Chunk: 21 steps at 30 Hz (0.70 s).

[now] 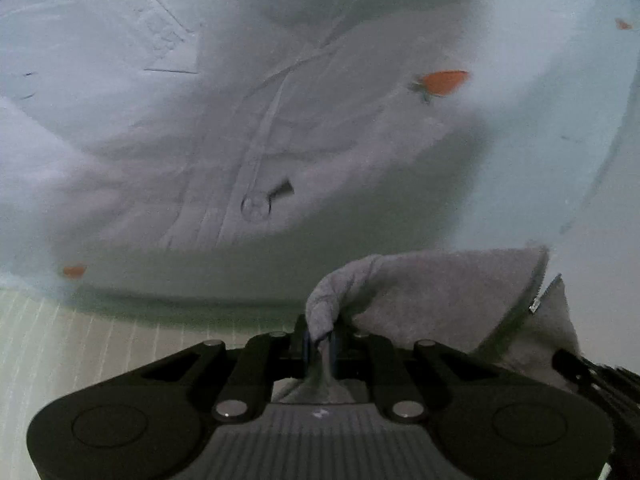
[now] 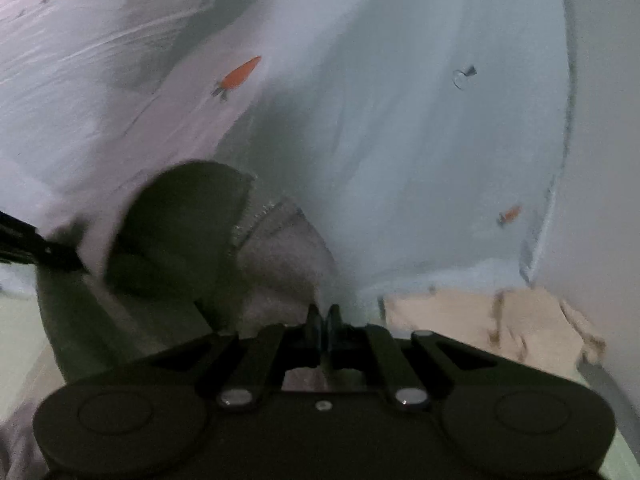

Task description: Fold clothes

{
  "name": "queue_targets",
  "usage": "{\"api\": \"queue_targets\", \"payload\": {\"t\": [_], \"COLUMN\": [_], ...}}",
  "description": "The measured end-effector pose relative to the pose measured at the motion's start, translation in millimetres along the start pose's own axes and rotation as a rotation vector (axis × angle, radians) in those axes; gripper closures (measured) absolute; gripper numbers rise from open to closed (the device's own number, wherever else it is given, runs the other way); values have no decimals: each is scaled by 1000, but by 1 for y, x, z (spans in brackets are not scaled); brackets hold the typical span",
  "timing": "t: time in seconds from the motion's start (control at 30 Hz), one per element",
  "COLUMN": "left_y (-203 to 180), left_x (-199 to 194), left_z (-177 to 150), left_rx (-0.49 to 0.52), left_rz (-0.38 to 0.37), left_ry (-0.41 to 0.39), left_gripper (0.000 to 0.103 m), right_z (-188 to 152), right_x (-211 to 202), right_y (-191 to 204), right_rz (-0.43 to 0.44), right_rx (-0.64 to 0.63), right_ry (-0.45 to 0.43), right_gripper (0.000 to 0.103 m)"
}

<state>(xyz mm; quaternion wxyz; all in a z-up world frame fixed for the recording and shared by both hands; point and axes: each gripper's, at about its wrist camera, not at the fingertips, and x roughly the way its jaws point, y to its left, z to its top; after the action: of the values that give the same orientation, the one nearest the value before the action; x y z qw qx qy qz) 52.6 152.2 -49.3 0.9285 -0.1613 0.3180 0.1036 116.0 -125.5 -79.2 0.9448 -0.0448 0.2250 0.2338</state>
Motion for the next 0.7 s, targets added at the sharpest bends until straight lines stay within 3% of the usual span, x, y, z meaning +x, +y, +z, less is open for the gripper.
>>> {"api": "queue_targets", "payload": {"t": [0.03, 0.13, 0.23, 0.3, 0.37, 0.53, 0.57, 0.6, 0.67, 0.7], "left_y": [0, 16, 30, 37, 42, 52, 54, 57, 68, 73], "left_x": [-18, -46, -52, -56, -60, -80, -84, -87, -97, -103], "left_z": [-14, -81, -145, -173, -186, -188, -188, -186, -185, -184], "left_rx": [-4, -64, -149, -178, -206, -255, -262, -273, -300, -315], "left_rz": [-8, 19, 67, 86, 87, 57, 63, 83, 109, 114], "left_ry": [13, 160, 325, 383, 397, 333, 325, 323, 288, 251], "left_gripper": [92, 92, 91, 90, 89, 82, 76, 64, 46, 41], "right_z": [-12, -56, -97, -122, -138, -137, -134, -130, -122, -118], "right_x": [-13, -42, -54, -60, -65, -73, -74, -77, -85, -88], "right_y": [-2, -5, -3, 0, 7, 19, 18, 18, 13, 12], "right_rz": [9, 45, 79, 102, 123, 122, 114, 106, 96, 90], "right_rx": [7, 50, 106, 141, 147, 87, 80, 78, 82, 84], "right_ry": [30, 161, 300, 387, 452, 438, 426, 414, 377, 357], "right_gripper": [100, 100, 99, 99, 98, 90, 86, 82, 61, 55]}}
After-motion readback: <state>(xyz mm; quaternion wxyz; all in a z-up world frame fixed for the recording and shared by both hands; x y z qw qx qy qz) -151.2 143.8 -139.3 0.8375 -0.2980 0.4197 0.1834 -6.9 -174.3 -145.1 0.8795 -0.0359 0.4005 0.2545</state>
